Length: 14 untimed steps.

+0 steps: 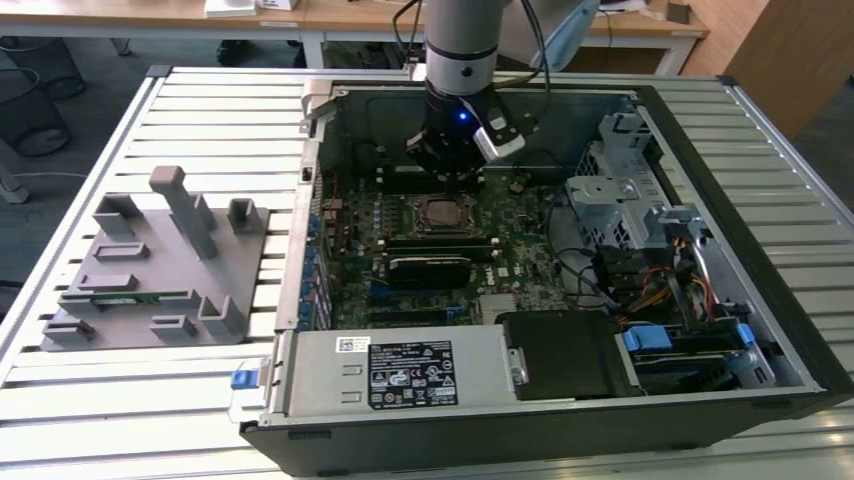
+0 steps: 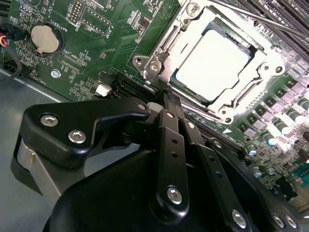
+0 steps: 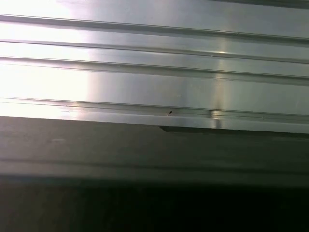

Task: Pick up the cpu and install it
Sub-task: 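Install the first cpu locking lever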

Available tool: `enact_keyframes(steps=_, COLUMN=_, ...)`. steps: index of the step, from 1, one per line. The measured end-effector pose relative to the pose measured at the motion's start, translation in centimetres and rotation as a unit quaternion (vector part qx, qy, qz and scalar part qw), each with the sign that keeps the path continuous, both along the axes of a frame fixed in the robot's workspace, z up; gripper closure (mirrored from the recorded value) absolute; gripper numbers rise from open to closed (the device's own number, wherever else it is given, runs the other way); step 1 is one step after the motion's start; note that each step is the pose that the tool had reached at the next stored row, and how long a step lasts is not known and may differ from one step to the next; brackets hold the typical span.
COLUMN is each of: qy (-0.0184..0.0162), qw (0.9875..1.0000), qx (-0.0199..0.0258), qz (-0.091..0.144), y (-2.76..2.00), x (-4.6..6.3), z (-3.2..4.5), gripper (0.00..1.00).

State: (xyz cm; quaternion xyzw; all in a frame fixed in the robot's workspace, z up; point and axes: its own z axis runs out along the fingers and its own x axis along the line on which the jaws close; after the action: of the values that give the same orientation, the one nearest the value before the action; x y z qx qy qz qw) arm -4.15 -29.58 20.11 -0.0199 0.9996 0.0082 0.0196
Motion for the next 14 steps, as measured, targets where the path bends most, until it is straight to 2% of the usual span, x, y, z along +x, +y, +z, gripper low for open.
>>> enact_keyframes(steps=14, qy=0.0000, qw=1.0000, qx=-0.0008, qz=0.000, y=0.00, x=0.02, z=0.08, gripper=0.89)
